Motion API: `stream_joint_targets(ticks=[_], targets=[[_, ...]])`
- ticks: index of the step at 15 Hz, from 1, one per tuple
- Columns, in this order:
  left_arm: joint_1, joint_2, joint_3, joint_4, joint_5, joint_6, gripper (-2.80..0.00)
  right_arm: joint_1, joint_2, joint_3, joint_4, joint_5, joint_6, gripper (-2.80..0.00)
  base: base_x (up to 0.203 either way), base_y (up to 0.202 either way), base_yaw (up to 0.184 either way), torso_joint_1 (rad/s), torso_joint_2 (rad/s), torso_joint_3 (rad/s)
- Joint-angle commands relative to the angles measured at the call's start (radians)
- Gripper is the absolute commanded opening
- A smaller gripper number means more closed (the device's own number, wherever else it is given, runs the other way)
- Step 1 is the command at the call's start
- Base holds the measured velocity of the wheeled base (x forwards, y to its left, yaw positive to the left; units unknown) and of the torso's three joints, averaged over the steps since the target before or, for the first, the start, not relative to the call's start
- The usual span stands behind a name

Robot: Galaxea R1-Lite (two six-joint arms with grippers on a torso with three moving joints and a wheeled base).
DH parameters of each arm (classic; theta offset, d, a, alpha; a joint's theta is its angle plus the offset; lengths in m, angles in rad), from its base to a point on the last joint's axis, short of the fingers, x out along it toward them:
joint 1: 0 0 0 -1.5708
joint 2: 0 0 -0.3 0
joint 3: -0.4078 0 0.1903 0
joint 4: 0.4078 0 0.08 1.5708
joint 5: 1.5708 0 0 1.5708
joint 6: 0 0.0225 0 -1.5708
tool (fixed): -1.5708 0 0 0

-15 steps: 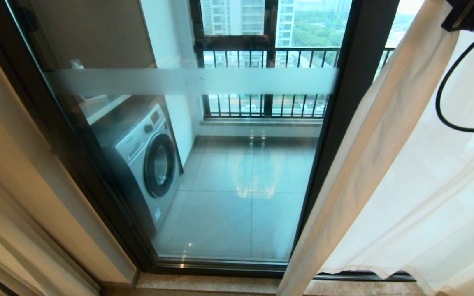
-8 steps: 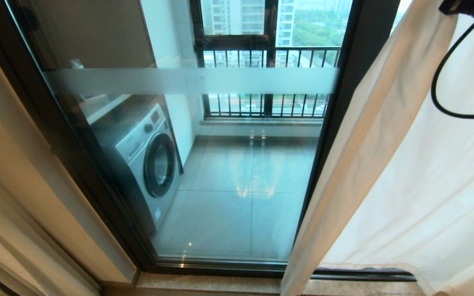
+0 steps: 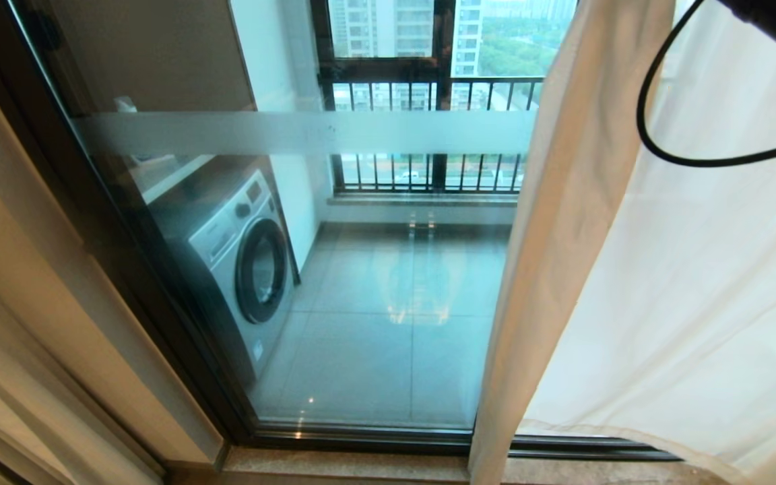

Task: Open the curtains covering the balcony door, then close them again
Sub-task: Close the inner curtains on both sides

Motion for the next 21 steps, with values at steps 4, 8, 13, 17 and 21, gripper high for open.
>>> stream_joint_targets(ticks=[4,8,13,17,21], targets=[[0.000,0.000,0.000,0.000,0.001,0.000,-2.80,0.152,0.126,-0.132,0.031,-0.012,-0.041,-2.80,0.000,0.000,0.000,0.000,0.00,0.000],[0.000,0.000,0.000,0.000,0.001,0.000,-2.80,0.285,0.231,-0.199,0.043,-0.013,-0.092,-2.80,0.000,0.000,0.000,0.000,0.00,0.000],[0.000,0.000,0.000,0.000,0.001,0.000,-2.80,0.427,0.350,-0.204,0.010,-0.013,-0.141,-2.80,0.000,0.000,0.000,0.000,0.00,0.000],[0.000,0.000,0.000,0.000,0.001,0.000,-2.80,0.460,0.401,-0.204,-0.015,-0.013,-0.141,-2.80,0.000,0.000,0.000,0.000,0.00,0.000],[0.000,0.000,0.000,0.000,0.001,0.000,-2.80,0.452,0.403,-0.204,-0.020,-0.014,-0.138,-2.80,0.000,0.000,0.000,0.000,0.00,0.000]])
